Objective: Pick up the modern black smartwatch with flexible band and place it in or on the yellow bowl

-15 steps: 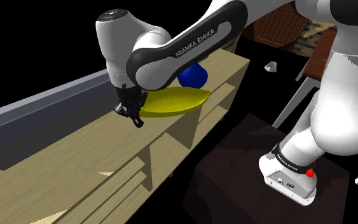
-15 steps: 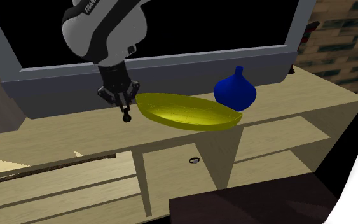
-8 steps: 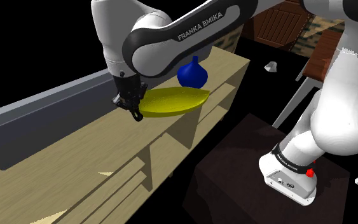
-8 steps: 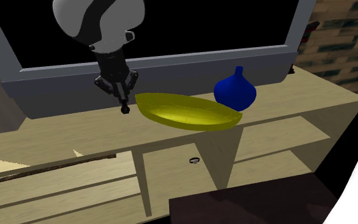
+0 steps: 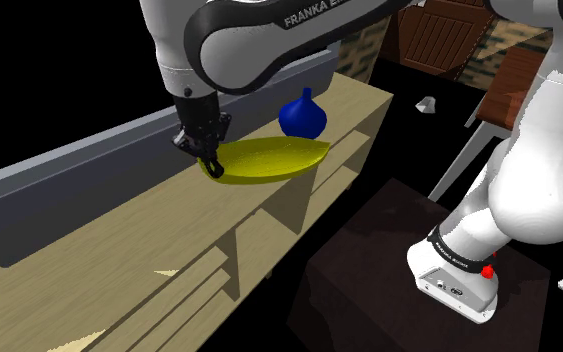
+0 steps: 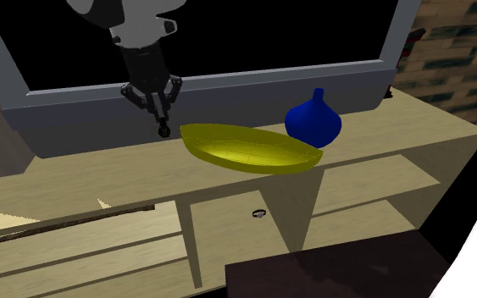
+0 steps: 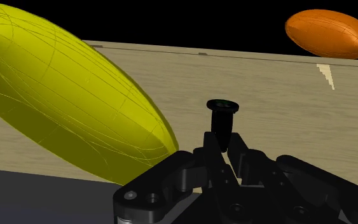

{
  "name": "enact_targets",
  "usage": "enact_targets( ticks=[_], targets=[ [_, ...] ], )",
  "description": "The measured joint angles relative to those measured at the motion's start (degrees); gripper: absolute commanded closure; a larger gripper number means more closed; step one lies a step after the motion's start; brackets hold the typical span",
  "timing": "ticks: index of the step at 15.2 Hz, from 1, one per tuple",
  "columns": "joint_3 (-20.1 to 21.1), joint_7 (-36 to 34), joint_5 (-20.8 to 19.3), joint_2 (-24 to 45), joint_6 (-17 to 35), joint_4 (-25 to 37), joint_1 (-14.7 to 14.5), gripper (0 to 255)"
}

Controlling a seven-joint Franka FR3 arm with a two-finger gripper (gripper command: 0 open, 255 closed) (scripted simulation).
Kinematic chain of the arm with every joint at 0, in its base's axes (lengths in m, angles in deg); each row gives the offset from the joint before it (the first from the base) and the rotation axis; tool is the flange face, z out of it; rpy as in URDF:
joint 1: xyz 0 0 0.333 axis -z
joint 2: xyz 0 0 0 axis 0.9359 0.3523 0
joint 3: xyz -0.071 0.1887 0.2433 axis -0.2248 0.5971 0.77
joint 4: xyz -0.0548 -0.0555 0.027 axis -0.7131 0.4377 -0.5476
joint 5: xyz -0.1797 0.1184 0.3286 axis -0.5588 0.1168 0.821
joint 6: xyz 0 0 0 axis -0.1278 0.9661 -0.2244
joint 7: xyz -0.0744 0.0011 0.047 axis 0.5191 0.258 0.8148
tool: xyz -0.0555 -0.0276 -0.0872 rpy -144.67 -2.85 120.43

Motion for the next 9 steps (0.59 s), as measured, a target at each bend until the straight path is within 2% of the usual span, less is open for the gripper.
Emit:
enact_targets(
  ticks=[3,9],
  targets=[
    [0.0,0.8,0.51,-0.77,-1.56,0.95,0.36,255],
    [-2.25,8.94,3.63,-7.06,-0.04,-5.39,5.69,255]
  ],
)
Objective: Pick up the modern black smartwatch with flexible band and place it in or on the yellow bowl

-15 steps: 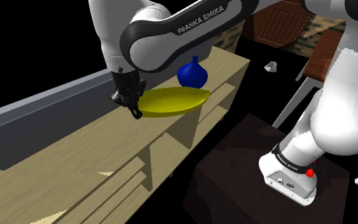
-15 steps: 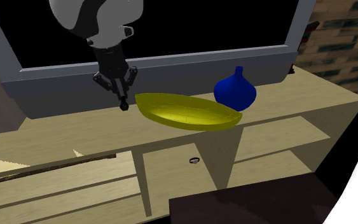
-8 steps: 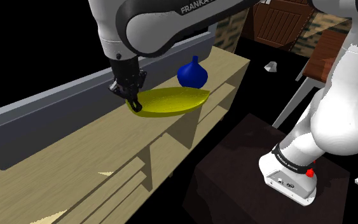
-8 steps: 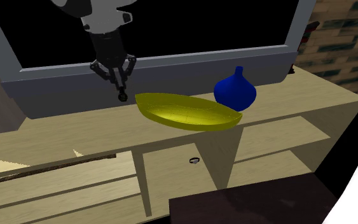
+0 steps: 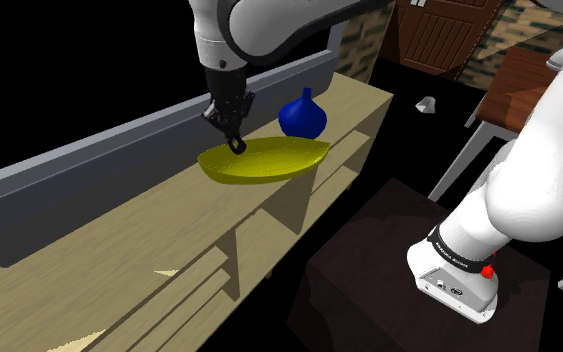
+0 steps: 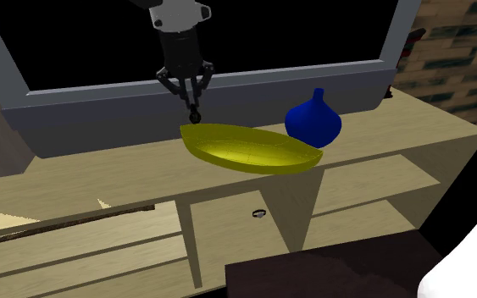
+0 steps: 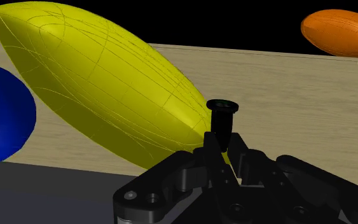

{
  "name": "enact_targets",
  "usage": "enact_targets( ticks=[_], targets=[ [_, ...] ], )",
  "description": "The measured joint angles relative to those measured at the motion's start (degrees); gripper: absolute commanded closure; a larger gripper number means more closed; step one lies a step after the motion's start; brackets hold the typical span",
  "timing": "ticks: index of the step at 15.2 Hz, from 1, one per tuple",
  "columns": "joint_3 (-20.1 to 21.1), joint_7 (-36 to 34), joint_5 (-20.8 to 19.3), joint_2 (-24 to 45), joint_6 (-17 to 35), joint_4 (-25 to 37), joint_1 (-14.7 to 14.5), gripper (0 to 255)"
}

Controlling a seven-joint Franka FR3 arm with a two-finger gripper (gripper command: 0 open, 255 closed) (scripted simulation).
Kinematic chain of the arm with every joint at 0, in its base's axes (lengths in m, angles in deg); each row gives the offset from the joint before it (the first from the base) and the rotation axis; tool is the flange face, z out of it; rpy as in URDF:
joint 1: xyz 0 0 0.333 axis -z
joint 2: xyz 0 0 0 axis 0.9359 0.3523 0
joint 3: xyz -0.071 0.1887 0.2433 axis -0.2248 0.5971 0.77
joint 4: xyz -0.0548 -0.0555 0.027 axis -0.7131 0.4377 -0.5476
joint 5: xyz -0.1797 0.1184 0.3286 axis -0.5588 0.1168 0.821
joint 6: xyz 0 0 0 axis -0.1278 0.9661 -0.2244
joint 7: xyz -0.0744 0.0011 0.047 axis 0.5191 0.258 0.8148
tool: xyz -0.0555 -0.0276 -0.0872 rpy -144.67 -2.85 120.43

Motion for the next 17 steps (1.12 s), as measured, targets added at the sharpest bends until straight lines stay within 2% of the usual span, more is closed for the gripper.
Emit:
enact_targets(
  ticks=[4,10,17],
  targets=[
    [-2.26,6.22,1.92,-4.07,1.02,-4.17,3.41,255],
    [-6.22,15.21,3.28,-7.18,1.02,-6.31,7.82,255],
    [-7.07,16.53,3.06,-6.9,5.37,-10.29,8.66,255]
  ],
)
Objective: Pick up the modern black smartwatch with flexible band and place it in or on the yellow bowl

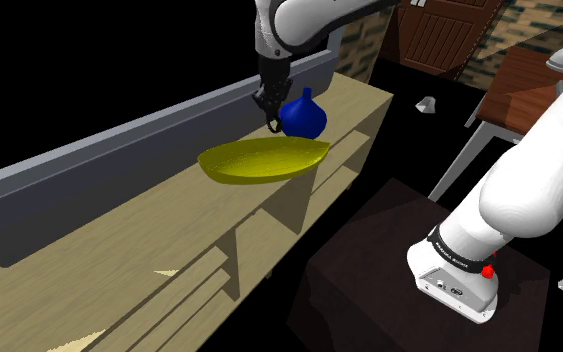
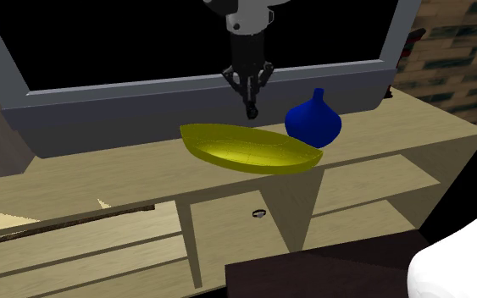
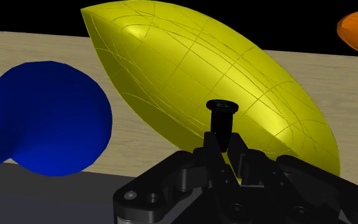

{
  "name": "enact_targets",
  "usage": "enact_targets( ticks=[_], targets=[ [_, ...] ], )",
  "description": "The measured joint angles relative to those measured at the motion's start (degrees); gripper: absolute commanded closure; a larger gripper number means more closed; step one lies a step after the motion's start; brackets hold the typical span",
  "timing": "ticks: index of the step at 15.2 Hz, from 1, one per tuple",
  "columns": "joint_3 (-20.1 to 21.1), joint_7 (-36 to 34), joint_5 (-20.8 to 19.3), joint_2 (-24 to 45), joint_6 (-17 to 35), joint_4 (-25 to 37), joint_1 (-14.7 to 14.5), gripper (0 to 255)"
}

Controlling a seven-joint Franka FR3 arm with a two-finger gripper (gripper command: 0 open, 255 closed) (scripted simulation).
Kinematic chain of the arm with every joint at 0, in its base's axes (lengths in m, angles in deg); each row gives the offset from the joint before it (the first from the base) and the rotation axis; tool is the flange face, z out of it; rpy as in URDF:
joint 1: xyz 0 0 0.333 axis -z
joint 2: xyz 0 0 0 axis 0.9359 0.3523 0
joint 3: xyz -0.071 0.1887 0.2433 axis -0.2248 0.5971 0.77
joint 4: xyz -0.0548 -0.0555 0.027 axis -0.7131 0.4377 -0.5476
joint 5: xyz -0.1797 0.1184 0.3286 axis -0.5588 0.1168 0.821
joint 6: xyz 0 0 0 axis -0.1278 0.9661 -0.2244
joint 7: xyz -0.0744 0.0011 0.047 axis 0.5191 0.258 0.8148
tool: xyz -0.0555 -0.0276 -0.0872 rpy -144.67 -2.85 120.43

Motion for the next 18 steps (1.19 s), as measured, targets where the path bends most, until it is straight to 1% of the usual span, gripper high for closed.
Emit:
enact_targets(
  ticks=[12,18],
  targets=[
    [-0.01,-2.14,-2.19,4.33,8.42,-4.42,-0.22,255],
    [-0.02,-2.25,-2.3,4.47,8.87,-4.73,-0.23,255]
  ],
)
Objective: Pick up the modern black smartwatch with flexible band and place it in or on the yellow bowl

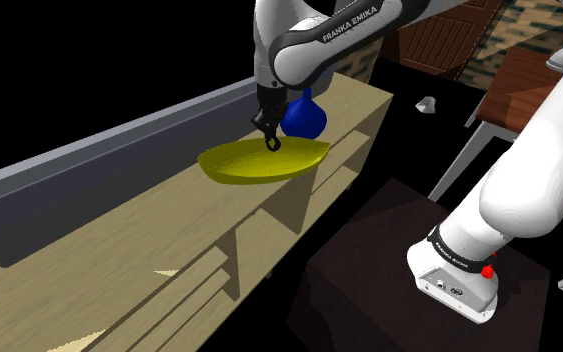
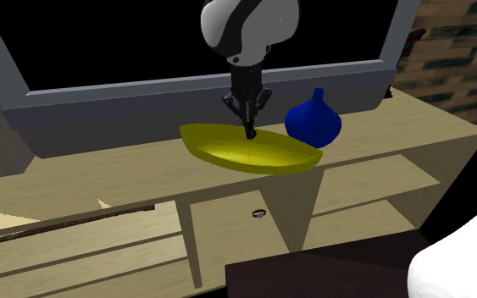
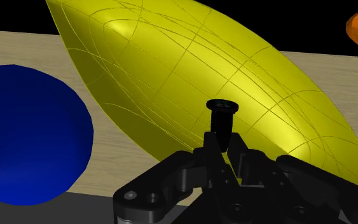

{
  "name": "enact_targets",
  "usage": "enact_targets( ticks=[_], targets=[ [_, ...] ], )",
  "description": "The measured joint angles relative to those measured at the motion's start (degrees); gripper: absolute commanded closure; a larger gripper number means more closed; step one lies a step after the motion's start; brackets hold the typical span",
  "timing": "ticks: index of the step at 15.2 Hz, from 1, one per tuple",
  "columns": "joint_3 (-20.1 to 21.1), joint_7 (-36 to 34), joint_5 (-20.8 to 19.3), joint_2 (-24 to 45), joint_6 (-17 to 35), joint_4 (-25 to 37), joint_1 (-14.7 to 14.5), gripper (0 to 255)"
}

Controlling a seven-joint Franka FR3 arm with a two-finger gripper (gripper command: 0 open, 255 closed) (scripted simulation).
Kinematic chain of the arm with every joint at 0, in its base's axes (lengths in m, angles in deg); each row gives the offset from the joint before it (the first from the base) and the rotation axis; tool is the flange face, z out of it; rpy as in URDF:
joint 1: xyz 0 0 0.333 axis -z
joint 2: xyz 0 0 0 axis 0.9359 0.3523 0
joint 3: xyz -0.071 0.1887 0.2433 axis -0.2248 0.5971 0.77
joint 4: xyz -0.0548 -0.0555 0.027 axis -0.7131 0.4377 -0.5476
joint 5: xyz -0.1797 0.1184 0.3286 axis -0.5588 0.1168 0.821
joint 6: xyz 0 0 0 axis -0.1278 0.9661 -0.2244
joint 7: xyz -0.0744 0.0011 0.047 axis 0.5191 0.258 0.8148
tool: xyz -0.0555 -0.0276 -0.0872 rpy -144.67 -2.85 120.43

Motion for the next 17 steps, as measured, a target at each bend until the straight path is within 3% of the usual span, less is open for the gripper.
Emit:
enact_targets(
  ticks=[1,7,12,17],
  targets=[
    [0.0,0.0,0.0,0.0,0.0,0.0,0.0,0],
    [0.0,0.0,0.0,0.0,0.0,0.0,0.0,0],
    [0.25,1.26,1.66,-3.19,-6.09,3.2,0.01,0],
    [0.33,1.27,1.87,-3.64,-6.77,3.38,-0.06,0]
  ],
)
